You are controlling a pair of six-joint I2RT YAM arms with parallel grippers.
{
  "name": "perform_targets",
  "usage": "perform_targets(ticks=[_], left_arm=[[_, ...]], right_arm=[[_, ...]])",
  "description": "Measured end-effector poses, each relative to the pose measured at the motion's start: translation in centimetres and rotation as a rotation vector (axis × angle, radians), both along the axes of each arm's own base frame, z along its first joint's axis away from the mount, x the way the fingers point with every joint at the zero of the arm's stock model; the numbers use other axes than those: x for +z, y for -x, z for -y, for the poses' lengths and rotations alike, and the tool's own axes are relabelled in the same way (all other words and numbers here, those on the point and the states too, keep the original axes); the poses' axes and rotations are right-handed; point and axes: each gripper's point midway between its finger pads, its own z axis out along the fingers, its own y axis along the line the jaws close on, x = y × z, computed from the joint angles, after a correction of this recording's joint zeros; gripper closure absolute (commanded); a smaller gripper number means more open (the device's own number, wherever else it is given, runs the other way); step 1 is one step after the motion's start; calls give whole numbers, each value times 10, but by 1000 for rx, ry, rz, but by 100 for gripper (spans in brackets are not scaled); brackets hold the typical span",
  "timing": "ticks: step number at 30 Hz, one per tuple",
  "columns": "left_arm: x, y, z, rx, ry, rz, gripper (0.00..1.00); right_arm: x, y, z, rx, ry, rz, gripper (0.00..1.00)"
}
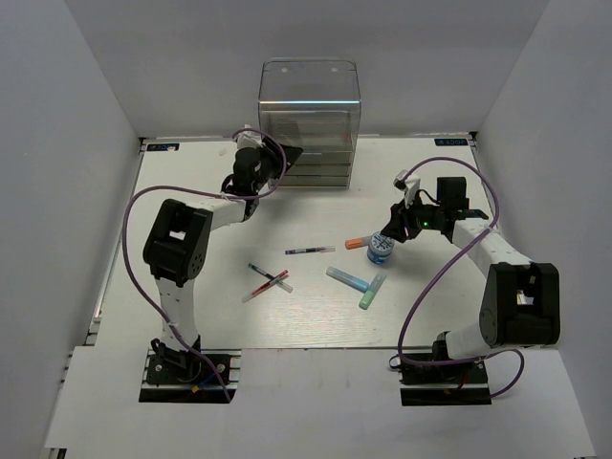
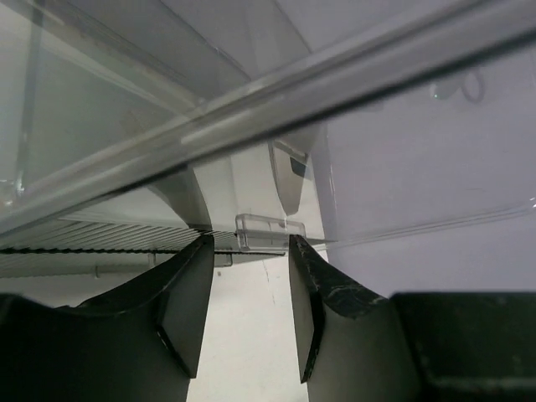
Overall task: Sort the stationery into containers
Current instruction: Open the drawer in the storage box.
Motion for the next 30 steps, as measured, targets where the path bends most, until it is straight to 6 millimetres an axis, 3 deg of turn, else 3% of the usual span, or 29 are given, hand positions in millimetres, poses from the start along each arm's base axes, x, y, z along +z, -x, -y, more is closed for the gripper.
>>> perform_targets(ticks=[6,9,14,17,25,30], left_arm=[[-5,-11,7,-7,1,1,51],[-4,-17,12,-11,3,8,58],[-4,-18,13,-16,10,11,82],[-4,-17,14,-21,17,13,88],[-10,-6,12,-36,-5,26,88],[9,-5,10,-37,-24,79,88]], right_arm=[[-1,-1,1,4,12,10,50],[-1,-1,2,5,17,15,50],[-2,-1,3,4,21,16,52],[-2,-1,3,7,24,19,50],[-3,14,-6,151,23,70,44],[-6,23,-10,218,39,107,44]])
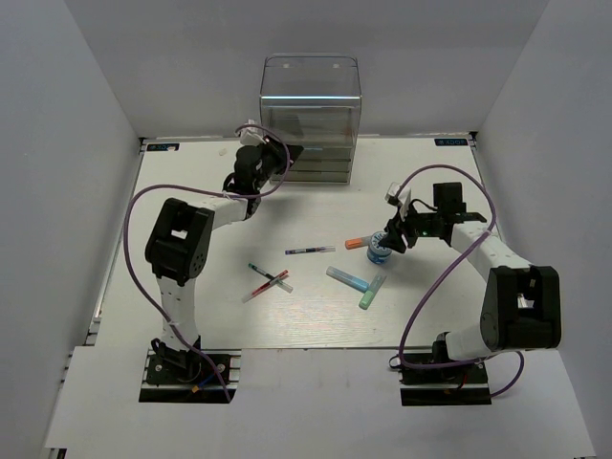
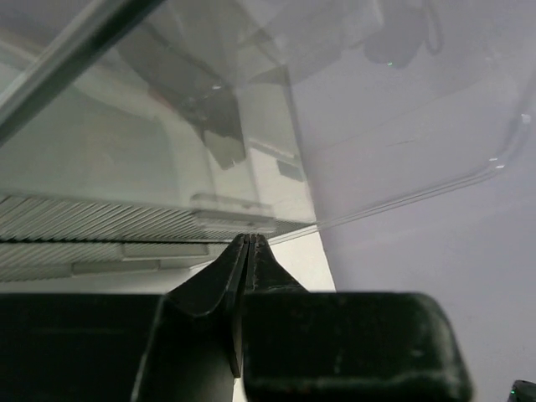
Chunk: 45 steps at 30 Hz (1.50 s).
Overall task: Sort the stationery into containers
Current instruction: Open the drawer in the storage box, then pick up the stationery from the center of the board.
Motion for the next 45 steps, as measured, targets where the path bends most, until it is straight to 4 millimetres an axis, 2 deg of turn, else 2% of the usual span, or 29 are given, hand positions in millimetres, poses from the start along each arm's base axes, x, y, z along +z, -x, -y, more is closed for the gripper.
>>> perform_targets(ticks=[2,3,5,6,7,9,10,16,22,34,38,39,41,45], left_arm=[[12,1,-1,0,2,27,84],[18,2,-1,0,3,41,71],[26,2,-1,1,2,65,61],[29,2,-1,1,8,69,48],[30,2,-1,1,6,73,41],[29,2,-1,1,8,67,40],[28,2,-1,0,7,62,34],[21,3,-2,1,-2,34,34],[13,1,-2,8,-4,-2,40],[-8,-20,6,29,44,-59,43],[-14,-21,8,34,59,-78,55],[-14,-22,8,35,66,-80,62],[-12,-23,8,39,83,-75,69],[-12,-24,8,43,112,-75,72]], right_arm=[[0,0,-2,15,5,13,42],[0,0,-3,20,7,17,42],[0,1,-4,29,9,23,41],[0,1,-4,32,11,26,41],[0,1,-5,34,12,27,41],[-1,1,-5,34,15,28,41],[-1,2,-4,33,17,28,40],[-2,3,-4,30,20,32,40],[-10,8,-2,23,28,14,40],[-9,3,-1,15,37,34,40],[-12,5,-1,14,37,28,40],[-13,6,0,13,37,24,40],[-14,7,0,12,39,20,40],[-13,6,0,11,38,23,40]])
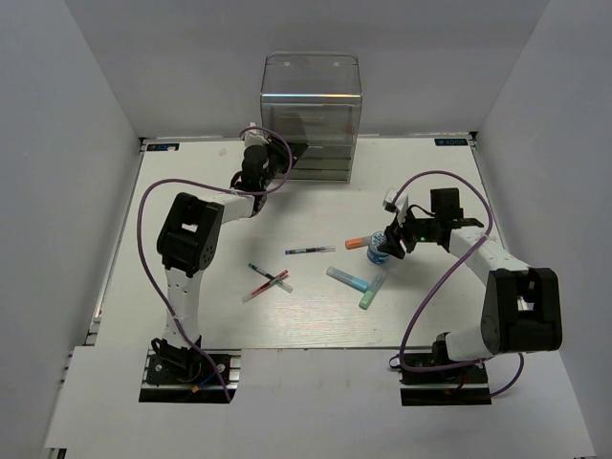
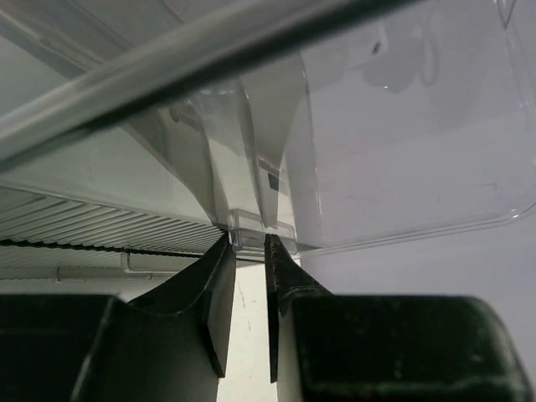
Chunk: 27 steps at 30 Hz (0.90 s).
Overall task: Sort the stationery into containers
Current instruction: Pick up the stationery from the center of the board.
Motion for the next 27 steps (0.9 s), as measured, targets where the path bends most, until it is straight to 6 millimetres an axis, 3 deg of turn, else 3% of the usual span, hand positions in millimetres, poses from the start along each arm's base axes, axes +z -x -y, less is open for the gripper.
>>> perform_targets(ticks=[19,27], left_arm=[[8,6,-3,8,44,48,72],[15,7,-4,8,48,80,65]], right_arm=[[0,0,0,-2,-2,-2,41],[0,0,0,-2,-1,-1,41]])
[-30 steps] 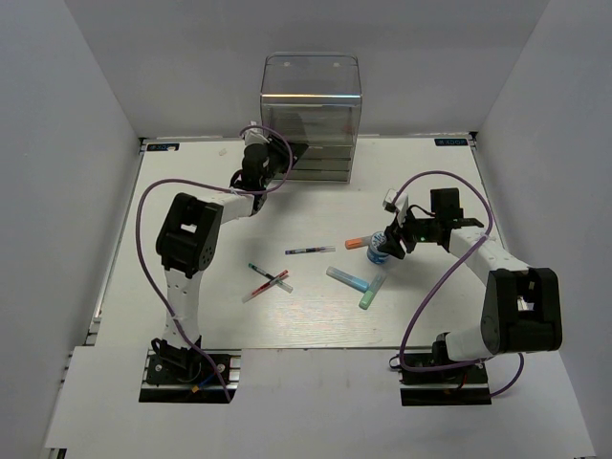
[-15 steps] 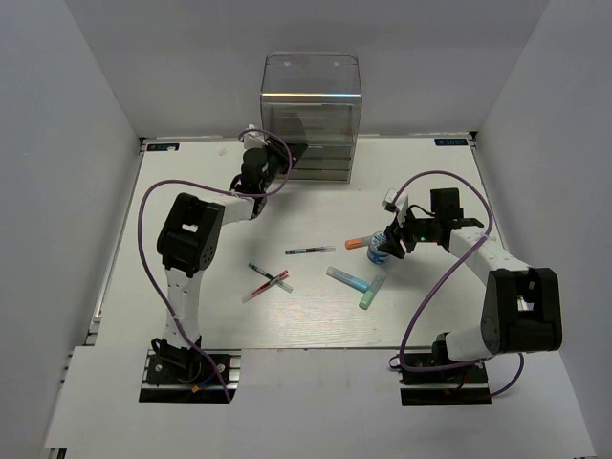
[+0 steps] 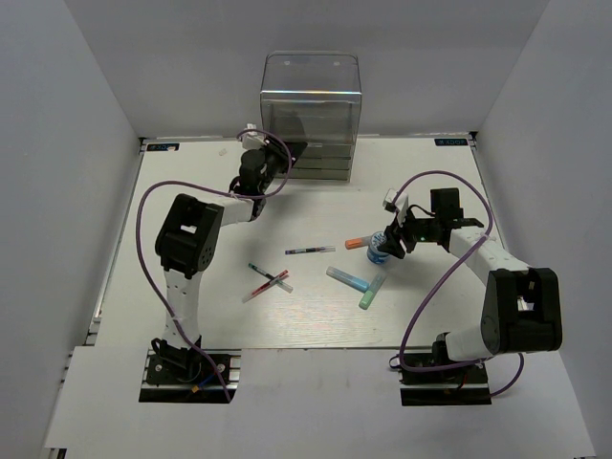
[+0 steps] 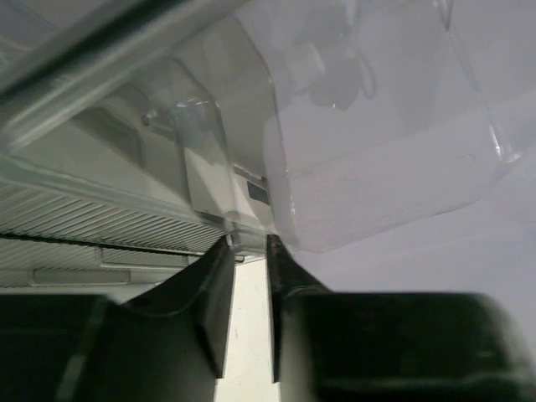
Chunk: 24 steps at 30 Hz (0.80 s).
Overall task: Sort the stationery into containers
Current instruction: Pick up the stationery from the center of the board.
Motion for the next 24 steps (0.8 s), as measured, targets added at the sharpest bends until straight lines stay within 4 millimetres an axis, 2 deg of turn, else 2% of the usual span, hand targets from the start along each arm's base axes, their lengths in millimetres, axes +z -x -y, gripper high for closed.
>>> perform_targets(ticks=[3,4,7,12,24], left_arm=[[7,1,0,0,0,18,58],[9,1,0,0,-1,24,53],[18,2,-1,2,4,47,48],[34,4,-2,2,18,85,47],[57,8,-4,3,43,148,47]], right_arm=[[0,0,0,0,0,0,38],[0,0,0,1,0,0,38],[0,0,0,5,2,5,36],[0,0,0,12,6,12,28],[1,1,0,50,19,51,20]])
